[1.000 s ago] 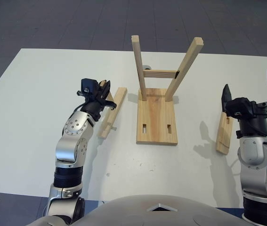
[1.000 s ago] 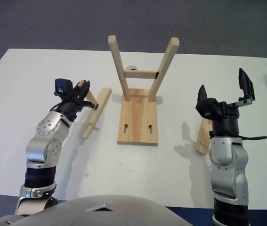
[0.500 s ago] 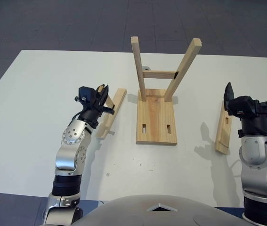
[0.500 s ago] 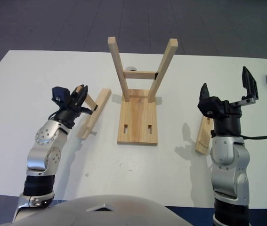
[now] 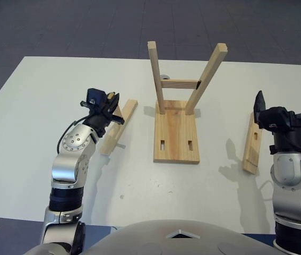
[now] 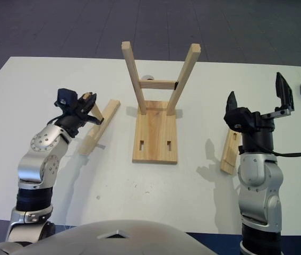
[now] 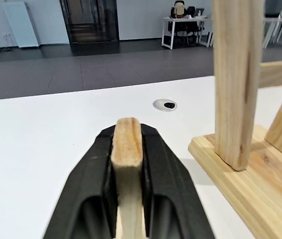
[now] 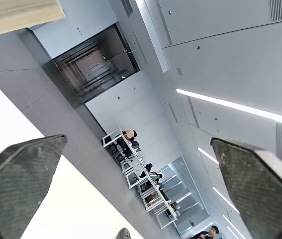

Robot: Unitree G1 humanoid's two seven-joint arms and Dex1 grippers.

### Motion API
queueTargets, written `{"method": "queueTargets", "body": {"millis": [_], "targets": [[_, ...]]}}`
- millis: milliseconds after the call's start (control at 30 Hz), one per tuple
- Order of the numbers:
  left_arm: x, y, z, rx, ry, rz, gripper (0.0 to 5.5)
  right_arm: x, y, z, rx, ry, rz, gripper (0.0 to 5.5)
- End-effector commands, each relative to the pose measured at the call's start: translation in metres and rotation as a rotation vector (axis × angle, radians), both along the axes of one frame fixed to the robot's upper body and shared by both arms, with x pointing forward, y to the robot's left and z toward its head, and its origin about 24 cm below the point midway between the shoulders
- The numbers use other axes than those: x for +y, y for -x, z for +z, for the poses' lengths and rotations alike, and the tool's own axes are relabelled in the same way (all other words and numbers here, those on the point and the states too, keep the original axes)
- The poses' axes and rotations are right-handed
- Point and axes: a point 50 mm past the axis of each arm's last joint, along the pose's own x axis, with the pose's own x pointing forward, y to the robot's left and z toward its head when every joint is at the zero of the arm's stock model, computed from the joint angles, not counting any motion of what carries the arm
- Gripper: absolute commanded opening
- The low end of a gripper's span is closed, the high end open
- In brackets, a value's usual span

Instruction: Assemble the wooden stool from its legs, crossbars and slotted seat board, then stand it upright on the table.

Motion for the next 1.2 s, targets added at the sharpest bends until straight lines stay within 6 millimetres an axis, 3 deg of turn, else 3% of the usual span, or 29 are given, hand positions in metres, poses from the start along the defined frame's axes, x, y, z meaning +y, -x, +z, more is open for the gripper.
{"method": "queueTargets", "body": {"millis": [33, 333, 533, 933, 1200], "targets": [[0.015, 0.033, -0.083, 0.334, 0.005, 0.084, 0.42, -0.001, -0.003, 0.006, -0.009, 0.004, 0.0, 5.4], [0.007, 0.045, -0.091, 0.291, -0.08, 0.018, 0.42, -0.003, -0.004, 0.007, -0.007, 0.006, 0.005, 5.4], [0.009, 0.036, -0.083, 0.259, -0.083, 0.037, 0.42, -0.003, -0.004, 0.006, -0.001, 0.002, 0.007, 5.4], [-0.006, 0.003, -0.038, 0.201, -0.098, -0.048, 0.42, -0.001, -0.005, 0.003, 0.0, -0.004, 0.012, 5.4], [-0.006, 0.011, -0.048, 0.243, -0.103, -0.035, 0.42, -0.001, -0.007, 0.005, -0.008, -0.003, 0.01, 5.4]]}}
